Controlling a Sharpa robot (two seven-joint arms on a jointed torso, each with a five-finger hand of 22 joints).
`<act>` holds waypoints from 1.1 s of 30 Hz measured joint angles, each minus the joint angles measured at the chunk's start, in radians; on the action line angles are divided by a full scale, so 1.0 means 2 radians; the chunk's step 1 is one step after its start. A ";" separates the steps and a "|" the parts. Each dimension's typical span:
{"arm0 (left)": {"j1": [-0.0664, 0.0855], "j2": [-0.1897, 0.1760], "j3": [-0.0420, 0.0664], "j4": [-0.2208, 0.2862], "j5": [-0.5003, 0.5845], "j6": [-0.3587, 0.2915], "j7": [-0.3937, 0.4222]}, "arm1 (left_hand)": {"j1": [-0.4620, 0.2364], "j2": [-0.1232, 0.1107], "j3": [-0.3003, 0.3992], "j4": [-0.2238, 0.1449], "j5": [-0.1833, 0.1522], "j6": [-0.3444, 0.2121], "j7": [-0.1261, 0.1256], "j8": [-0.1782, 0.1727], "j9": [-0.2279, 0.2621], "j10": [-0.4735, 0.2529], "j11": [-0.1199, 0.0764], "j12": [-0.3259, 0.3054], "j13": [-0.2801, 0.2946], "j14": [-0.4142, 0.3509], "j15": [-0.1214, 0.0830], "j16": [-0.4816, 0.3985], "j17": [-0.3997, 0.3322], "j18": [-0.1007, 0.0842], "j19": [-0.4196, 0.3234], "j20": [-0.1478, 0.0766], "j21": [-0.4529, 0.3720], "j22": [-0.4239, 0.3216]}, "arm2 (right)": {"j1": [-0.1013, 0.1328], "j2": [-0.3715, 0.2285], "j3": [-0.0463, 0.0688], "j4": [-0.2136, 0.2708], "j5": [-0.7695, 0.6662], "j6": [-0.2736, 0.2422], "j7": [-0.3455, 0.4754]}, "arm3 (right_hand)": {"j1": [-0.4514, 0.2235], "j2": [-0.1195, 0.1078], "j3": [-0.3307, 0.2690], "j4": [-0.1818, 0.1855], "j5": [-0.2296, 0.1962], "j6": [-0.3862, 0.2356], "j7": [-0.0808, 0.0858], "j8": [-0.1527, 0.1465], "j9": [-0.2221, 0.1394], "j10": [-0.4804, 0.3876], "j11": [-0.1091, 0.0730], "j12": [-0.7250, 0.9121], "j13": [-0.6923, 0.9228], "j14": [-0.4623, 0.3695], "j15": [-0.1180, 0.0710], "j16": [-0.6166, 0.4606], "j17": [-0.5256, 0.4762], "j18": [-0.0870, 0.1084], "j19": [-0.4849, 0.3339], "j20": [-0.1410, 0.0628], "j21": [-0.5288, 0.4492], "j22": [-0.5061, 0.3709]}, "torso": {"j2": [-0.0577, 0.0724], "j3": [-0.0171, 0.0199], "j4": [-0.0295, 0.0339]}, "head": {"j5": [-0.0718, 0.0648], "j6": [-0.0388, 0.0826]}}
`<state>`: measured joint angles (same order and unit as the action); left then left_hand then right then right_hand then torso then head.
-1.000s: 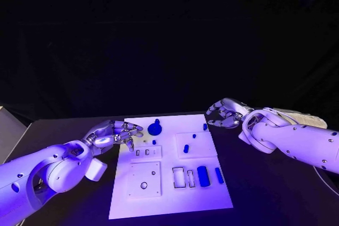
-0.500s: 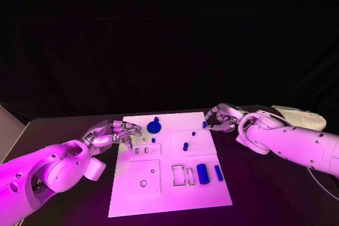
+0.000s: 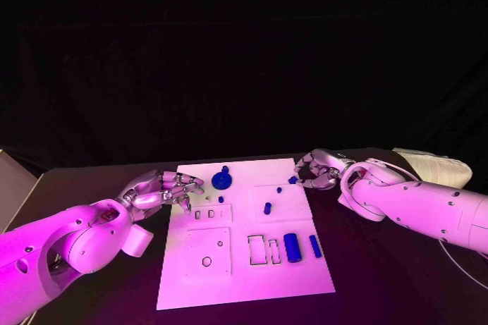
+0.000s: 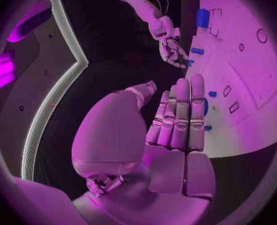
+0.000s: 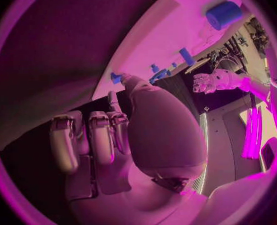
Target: Assemble the parts on the task board
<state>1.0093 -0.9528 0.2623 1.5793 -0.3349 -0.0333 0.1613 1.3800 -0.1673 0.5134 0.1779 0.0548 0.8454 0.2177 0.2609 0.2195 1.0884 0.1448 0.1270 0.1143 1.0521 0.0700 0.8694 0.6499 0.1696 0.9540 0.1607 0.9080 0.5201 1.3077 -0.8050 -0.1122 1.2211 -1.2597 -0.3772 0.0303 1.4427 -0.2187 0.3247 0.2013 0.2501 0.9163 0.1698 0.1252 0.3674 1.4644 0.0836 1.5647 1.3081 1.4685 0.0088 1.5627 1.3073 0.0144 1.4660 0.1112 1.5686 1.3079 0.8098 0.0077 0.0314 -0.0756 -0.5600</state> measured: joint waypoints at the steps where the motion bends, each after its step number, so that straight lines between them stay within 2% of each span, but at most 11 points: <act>1: 0.000 0.000 0.000 0.000 0.000 0.000 0.000 | 0.000 0.000 0.000 0.000 0.000 0.000 0.000 0.000 0.000 0.000 0.000 0.000 0.000 0.000 0.000 0.000 0.000 0.000 0.000 0.000 0.000 0.000 | 0.000 0.001 0.000 -0.001 0.000 0.000 0.000 | 0.000 0.000 0.000 0.000 0.001 0.000 0.000 0.000 0.000 0.000 0.000 0.000 0.000 0.000 0.000 0.000 0.000 0.000 0.000 0.000 0.000 0.000 | 0.000 0.0000 0.0000 | 0.000 0.000; 7: -0.001 0.002 0.000 -0.002 0.000 0.000 0.000 | 0.000 0.000 0.000 0.000 0.000 0.000 0.000 0.000 0.000 0.000 0.000 0.000 0.000 0.000 0.000 0.000 0.000 0.000 0.000 0.000 0.000 0.000 | 0.000 0.003 0.000 -0.003 0.000 -0.001 -0.002 | 0.000 0.000 0.001 0.002 0.001 0.000 0.000 0.000 0.000 0.000 0.000 0.000 0.000 0.000 0.000 0.000 0.000 0.000 0.000 0.000 0.000 0.000 | 0.000 -0.0007 0.0000 | -0.001 -0.002; 24: -0.001 0.002 0.000 -0.003 0.000 0.001 0.000 | 0.000 0.000 0.000 0.000 0.000 0.000 0.000 0.000 0.000 0.000 0.000 0.000 0.000 0.000 0.000 0.000 0.000 0.000 0.000 0.000 0.000 0.000 | 0.000 0.007 0.000 -0.004 -0.001 -0.003 -0.006 | 0.000 0.000 0.008 -0.001 0.003 0.002 0.002 0.000 0.000 0.000 0.000 0.000 0.000 0.000 0.000 0.000 0.000 0.000 0.000 0.000 0.000 0.000 | 0.000 -0.0009 -0.0001 | 0.000 -0.002; 30: -0.001 0.002 0.000 -0.003 0.000 0.001 0.000 | 0.000 0.000 0.000 0.000 0.000 0.000 0.000 0.000 0.000 0.000 0.000 0.000 0.000 0.000 0.000 0.000 0.000 0.000 0.000 0.000 0.000 0.000 | 0.000 0.014 0.000 -0.006 -0.009 -0.005 -0.012 | 0.006 0.006 0.017 -0.005 -0.001 0.009 -0.002 0.000 0.001 0.000 0.000 0.000 0.000 0.000 0.000 0.000 0.000 0.000 0.000 0.000 0.000 0.000 | 0.000 -0.0007 -0.0002 | -0.001 -0.001; 33: -0.001 0.002 0.000 -0.003 0.000 0.001 0.000 | 0.000 0.000 0.000 0.000 0.000 0.000 0.000 0.000 0.000 0.000 0.000 0.000 0.000 0.000 0.000 0.000 0.000 0.000 0.000 0.000 0.000 0.000 | 0.000 0.018 0.000 -0.008 -0.016 -0.008 -0.018 | 0.006 0.006 0.020 -0.007 -0.003 0.012 -0.001 0.002 0.001 0.000 0.000 0.000 0.000 0.000 0.000 0.000 0.000 0.000 0.000 0.000 0.000 0.000 | 0.000 -0.0006 0.0000 | -0.001 -0.001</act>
<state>1.0065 -0.9486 0.2623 1.5739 -0.3349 -0.0310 0.1608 1.3800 -0.1673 0.5134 0.1779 0.0548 0.8454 0.2176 0.2609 0.2192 1.0884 0.1448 0.1270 0.1140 1.0521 0.0699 0.8694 0.6492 0.1696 0.9541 0.1607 0.9079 0.5197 1.3073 -0.7699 -0.1124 1.2042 -1.2917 -0.3937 -0.0051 1.4546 -0.2068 0.3647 0.1865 0.2434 0.9402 0.1676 0.1291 0.3691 1.4644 0.0836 1.5647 1.3077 1.4684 0.0088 1.5627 1.3081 0.0145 1.4659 0.1112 1.5686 1.3075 0.8096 0.0064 0.0315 -0.0776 -0.5621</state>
